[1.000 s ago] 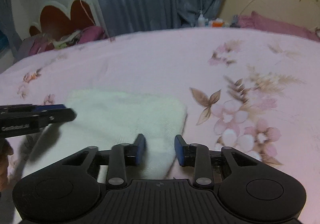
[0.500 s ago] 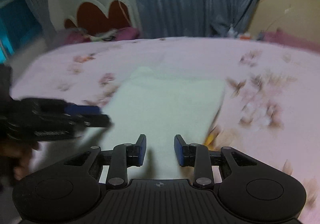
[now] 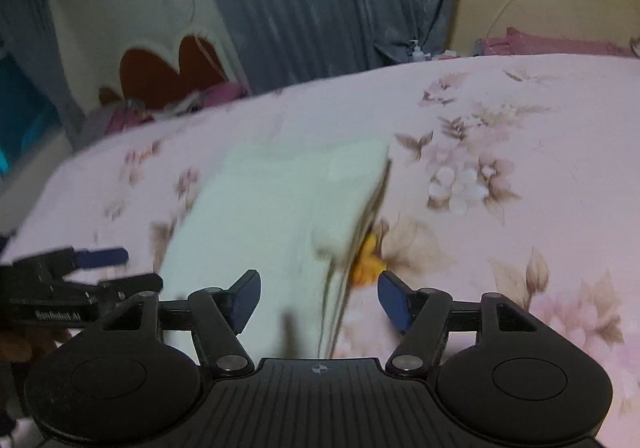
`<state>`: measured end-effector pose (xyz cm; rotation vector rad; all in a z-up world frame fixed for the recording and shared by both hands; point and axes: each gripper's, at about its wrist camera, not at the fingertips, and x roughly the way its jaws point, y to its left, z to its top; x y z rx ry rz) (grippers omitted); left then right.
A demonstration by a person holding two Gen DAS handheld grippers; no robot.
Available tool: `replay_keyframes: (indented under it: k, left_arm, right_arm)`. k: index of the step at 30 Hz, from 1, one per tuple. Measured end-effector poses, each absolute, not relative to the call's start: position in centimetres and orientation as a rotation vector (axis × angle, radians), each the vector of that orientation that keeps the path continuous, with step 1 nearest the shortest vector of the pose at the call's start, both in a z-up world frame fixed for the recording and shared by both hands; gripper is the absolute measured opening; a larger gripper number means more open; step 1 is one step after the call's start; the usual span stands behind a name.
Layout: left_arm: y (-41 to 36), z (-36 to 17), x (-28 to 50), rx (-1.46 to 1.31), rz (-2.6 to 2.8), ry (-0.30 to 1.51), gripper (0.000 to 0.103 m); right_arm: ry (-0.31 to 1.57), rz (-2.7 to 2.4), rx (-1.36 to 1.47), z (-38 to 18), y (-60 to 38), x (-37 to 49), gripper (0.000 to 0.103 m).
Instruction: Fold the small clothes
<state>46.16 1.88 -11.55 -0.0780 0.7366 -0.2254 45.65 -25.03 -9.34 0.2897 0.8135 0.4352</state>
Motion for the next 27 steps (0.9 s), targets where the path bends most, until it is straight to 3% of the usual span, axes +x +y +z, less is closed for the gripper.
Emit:
replay_keyframes:
  k: [4,6,10,20,27]
  left_arm:
    - [3.0,-13.7,50.0,-0.241,-0.231,0.856,0.081]
    - [2.4,-15.1,51.0,-0.164,-0.217,0.95,0.085]
    - [1.2,-13.2,49.9,-0.04,-0.216,0.904,0.084]
    - [5.5,-15.3,52.3,-0.459,-0.233,0.942,0.078]
    - [4.7,-15.3,53.8,-0.397,-0.224,0.987,0.079]
  right_arm:
    - [0.874,0.484,0.517,-11.8,-26.4,49.7,0.064]
    - [0.976,0.411,0.425,-13.7,-26.2,50.7,0.061]
    - [0.926,0.444,0.571,-13.1,-28.6,50.1,0.06]
    - [0.992,0.56,0.781,-17.1,-30.0,53.6,0.061]
    - [1.044,0.568,0.792,-17.6,-28.3,55.9,0.057]
